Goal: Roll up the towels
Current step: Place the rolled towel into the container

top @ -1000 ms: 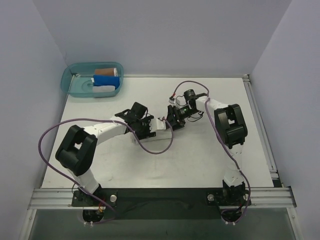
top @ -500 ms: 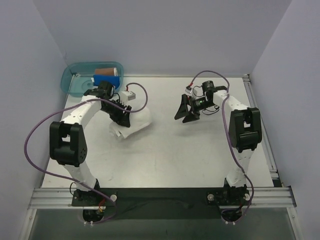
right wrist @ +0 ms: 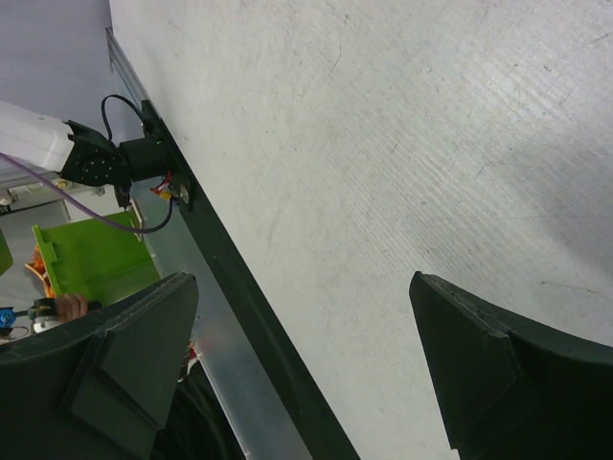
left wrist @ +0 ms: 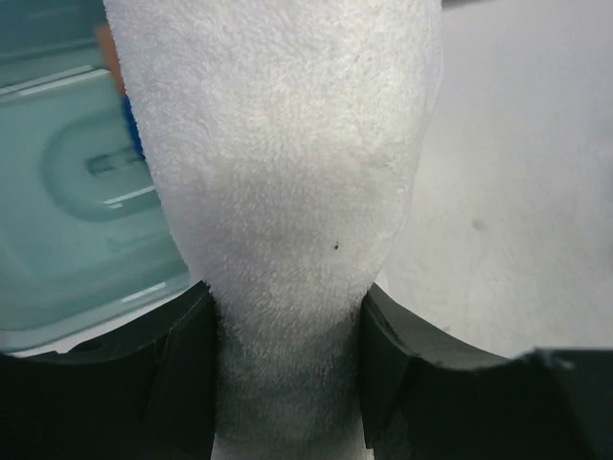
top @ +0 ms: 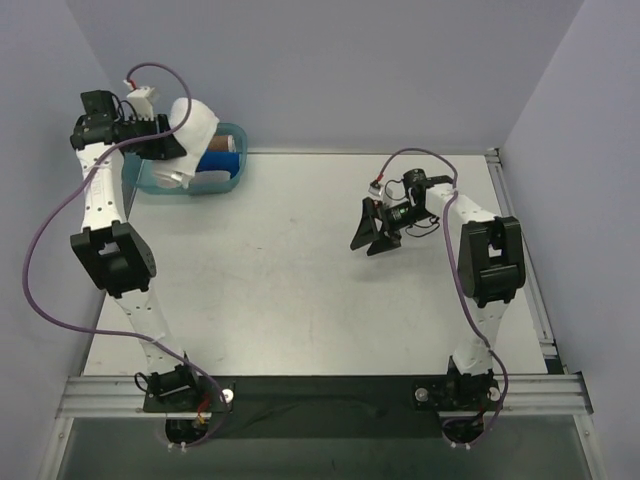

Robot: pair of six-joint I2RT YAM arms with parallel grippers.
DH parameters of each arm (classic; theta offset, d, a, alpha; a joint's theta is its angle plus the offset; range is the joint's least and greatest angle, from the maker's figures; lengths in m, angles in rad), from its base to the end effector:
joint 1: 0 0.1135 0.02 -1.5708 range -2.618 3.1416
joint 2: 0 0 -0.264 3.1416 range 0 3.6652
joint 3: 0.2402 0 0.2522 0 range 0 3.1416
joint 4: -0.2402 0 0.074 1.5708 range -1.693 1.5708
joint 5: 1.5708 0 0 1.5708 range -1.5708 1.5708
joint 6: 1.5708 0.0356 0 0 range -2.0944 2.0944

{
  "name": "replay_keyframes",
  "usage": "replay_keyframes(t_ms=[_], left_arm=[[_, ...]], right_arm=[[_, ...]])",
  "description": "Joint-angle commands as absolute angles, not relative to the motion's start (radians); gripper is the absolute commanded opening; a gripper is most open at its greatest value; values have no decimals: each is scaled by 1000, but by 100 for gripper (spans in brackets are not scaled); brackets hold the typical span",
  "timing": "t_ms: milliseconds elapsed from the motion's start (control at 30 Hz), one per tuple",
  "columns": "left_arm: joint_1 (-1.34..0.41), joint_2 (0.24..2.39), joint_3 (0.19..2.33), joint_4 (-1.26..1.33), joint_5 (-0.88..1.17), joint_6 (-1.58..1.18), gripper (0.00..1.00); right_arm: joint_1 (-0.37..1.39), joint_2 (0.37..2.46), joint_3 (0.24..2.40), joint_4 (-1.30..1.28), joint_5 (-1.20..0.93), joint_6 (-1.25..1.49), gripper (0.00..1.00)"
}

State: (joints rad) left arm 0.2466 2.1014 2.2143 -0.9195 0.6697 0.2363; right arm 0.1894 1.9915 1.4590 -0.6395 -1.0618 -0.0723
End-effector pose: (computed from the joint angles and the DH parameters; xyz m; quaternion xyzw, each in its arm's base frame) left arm 0.4522 0.0910 0.3548 0.1180 0.8770 -0.2119 0.4149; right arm 0.3917 0.1067 0.1976 -0.2097 0.8250 0.5054 0.1415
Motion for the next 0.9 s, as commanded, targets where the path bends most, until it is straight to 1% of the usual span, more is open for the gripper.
replay_keyframes(t_ms=[0, 33, 133, 200, 267, 300, 367, 567, 733, 867], left_arm=[[290, 2212, 2445, -793, 654, 86, 0], [302, 2279, 2545, -779, 638, 80, 0], [310, 2382, 2652, -712, 575, 58, 0], [311, 2404, 2636, -628, 526, 54, 0], [313, 2399, 2568, -515, 497, 43, 0], [314, 2398, 2509, -484, 465, 37, 0], [314, 2414, 2487, -437, 433, 35, 0], [314, 2506, 2522, -448, 318, 87, 0], [313, 2537, 2482, -462, 284, 140, 0], [307, 2588, 2497, -494, 244, 186, 0]], right_arm=[[189, 1936, 1444, -690, -1080, -106, 100], [187, 1937, 1442, -692, -1080, -109, 100], [189, 1944, 1439, -695, -1077, -110, 100], [189, 1945, 1433, -693, -1075, -114, 100], [187, 1945, 1430, -692, -1075, -114, 100], [189, 1945, 1425, -692, -1075, -114, 100], [187, 1947, 1420, -692, -1074, -115, 100], [189, 1953, 1407, -690, -1074, -118, 100], [189, 1967, 1405, -690, -1081, -115, 100], [189, 1980, 1405, -690, -1074, -112, 100]])
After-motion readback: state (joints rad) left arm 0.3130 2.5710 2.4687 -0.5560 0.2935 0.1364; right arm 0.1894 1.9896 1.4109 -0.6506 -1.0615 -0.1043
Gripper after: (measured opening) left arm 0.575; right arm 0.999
